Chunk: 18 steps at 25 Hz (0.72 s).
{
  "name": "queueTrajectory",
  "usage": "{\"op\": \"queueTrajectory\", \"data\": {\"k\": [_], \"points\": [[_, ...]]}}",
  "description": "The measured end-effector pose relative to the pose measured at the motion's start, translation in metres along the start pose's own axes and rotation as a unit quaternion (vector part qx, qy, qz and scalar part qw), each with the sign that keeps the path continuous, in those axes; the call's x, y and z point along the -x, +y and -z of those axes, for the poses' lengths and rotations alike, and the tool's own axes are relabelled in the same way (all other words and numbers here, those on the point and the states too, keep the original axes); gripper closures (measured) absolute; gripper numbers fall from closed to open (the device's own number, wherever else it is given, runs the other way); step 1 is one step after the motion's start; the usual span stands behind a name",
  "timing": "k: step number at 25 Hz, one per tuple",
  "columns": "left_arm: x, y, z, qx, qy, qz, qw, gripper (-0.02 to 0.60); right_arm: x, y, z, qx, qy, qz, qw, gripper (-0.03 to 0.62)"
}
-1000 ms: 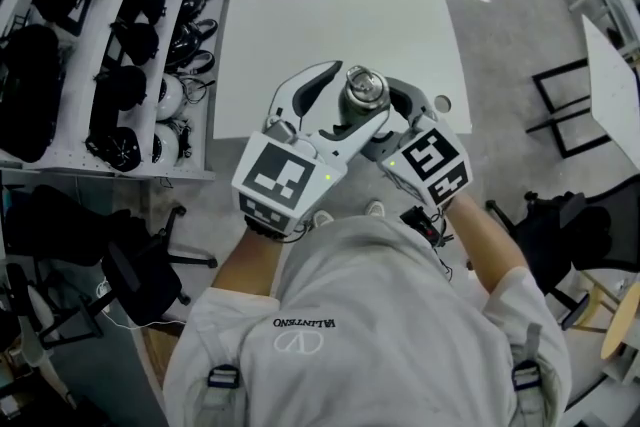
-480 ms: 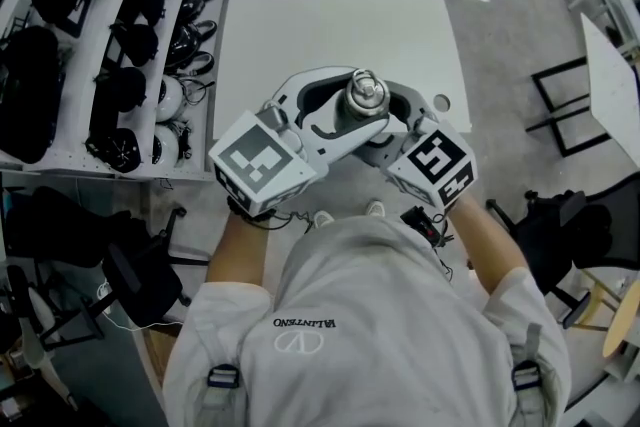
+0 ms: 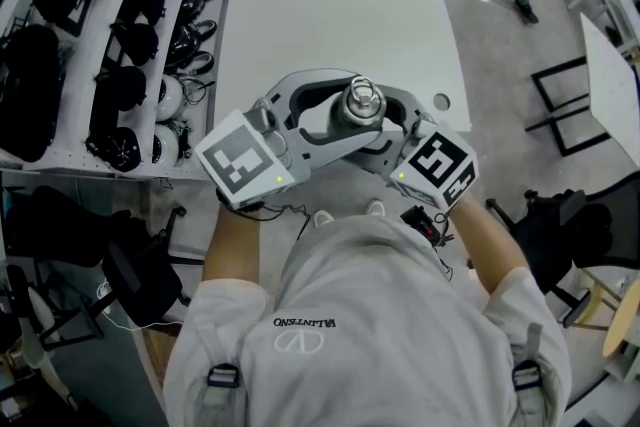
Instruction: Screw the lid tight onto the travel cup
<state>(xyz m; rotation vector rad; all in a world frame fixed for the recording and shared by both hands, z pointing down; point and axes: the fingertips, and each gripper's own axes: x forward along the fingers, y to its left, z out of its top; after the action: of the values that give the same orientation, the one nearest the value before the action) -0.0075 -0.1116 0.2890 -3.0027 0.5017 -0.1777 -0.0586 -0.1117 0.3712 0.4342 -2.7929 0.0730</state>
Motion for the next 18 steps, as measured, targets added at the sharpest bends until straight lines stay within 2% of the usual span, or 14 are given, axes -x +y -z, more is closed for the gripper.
{"op": "queueTrajectory", "data": {"k": [2,4,7,11,13,14,15,18], "points": [[0.0,0.006,0.005,-0.02,0.023,-0.051,0.9983,0.309,-0.001,-0.008,0.004,-0.01,0.01,0.023,1.0,0.207],[0.0,0.009,0.007,-0.018,0.034,-0.086,0.9955,0.269,-0.002,-0.018,0.009,-0.024,0.021,0.047,0.998,0.207],[-0.001,0.014,0.013,0.019,0.048,-0.133,0.9898,0.252,-0.001,-0.028,0.016,-0.021,0.042,0.08,0.996,0.207],[-0.005,0.027,0.026,0.061,0.072,-0.197,0.9759,0.253,-0.004,-0.03,0.022,0.004,0.069,0.107,0.992,0.207],[-0.007,0.027,0.029,0.071,0.076,-0.212,0.9718,0.26,-0.006,-0.028,0.022,0.006,0.071,0.109,0.992,0.207],[-0.008,0.027,0.029,0.07,0.076,-0.217,0.9706,0.313,-0.007,-0.028,0.022,0.006,0.07,0.109,0.992,0.207],[-0.008,0.026,0.029,0.066,0.077,-0.22,0.9703,0.316,-0.007,-0.027,0.022,0.004,0.069,0.108,0.992,0.207],[-0.01,0.022,0.027,0.051,0.072,-0.191,0.9776,0.319,-0.005,-0.024,0.02,-0.003,0.058,0.094,0.994,0.207]]}}
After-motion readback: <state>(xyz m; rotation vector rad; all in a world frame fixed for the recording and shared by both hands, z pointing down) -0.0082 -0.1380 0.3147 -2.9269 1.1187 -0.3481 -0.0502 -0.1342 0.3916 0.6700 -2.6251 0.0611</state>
